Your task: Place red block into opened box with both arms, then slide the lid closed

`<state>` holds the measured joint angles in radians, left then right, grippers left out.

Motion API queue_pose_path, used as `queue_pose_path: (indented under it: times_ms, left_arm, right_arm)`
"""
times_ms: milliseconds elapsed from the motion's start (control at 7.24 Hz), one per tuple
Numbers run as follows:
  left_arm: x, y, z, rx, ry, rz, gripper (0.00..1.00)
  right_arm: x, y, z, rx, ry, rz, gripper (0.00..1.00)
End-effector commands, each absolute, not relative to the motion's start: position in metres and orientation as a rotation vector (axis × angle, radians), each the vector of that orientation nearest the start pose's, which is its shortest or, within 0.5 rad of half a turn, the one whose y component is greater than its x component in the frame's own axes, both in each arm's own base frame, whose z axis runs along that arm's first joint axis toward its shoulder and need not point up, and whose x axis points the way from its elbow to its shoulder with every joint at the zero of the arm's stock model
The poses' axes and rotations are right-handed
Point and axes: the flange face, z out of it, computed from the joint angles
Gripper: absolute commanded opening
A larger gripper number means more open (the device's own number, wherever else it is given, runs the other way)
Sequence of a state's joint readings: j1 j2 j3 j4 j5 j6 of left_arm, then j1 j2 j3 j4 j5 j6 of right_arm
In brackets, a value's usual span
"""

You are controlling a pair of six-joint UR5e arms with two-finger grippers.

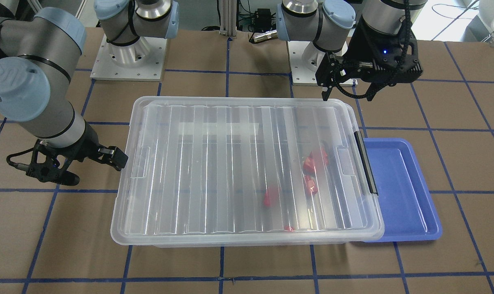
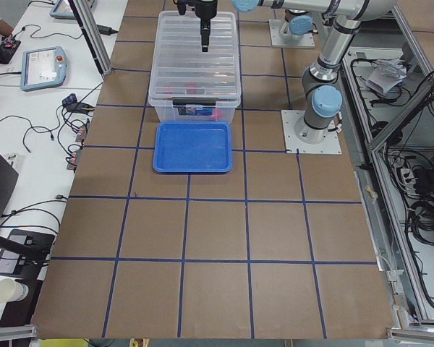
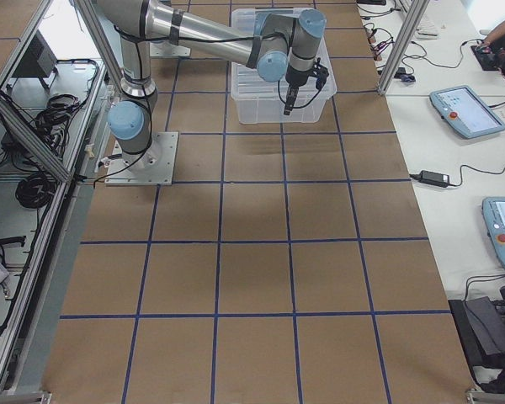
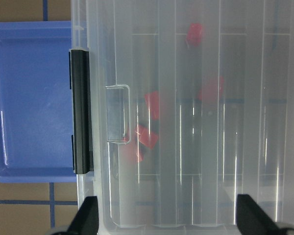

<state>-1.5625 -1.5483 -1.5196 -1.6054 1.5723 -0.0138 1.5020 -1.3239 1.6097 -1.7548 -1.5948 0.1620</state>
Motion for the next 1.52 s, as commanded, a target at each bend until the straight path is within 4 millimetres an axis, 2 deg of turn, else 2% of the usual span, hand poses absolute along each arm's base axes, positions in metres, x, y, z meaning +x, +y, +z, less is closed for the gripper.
queue_pose_path:
  times_ms: [0,138,276,414,553,691,967,1105,1382]
  left_arm:
    - [-0.129,-0.487,0.519,-0.034,3.139,-0.058,1.0]
    - [-0.129,-0.487,0.52,-0.034,3.139,-0.06,1.0]
    - [-0.129,-0.486,0.521,-0.034,3.139,-0.063,1.0]
    - [-0.129,-0.486,0.521,-0.034,3.139,-0.063,1.0]
    - [-0.13,-0.486,0.521,-0.031,3.139,-0.063,1.0]
    - [-0.13,-0.486,0.521,-0.031,3.136,-0.063,1.0]
    - [-0.129,-0.485,0.523,-0.029,3.132,-0.07,1.0]
    - [-0.13,-0.485,0.523,-0.029,3.133,-0.07,1.0]
    - [-0.13,-0.485,0.522,-0.029,3.133,-0.067,1.0]
  right_arm:
    - [0.089,-0.582,0.375,0.36,3.153,0.096,1.0]
    - [0.089,-0.579,0.406,0.357,3.157,0.035,1.0]
    - [0.093,-0.555,0.442,0.351,3.149,0.018,1.0]
    - [0.095,-0.522,0.473,0.351,3.146,0.059,1.0]
    - [0.102,-0.496,0.486,0.342,3.138,0.112,1.0]
    - [0.116,-0.481,0.494,0.309,3.135,0.141,1.0]
    - [0.129,-0.473,0.503,0.251,3.142,0.12,1.0]
    - [0.128,-0.469,0.504,0.263,3.146,0.122,1.0]
    - [0.13,-0.473,0.495,0.26,3.142,0.153,1.0]
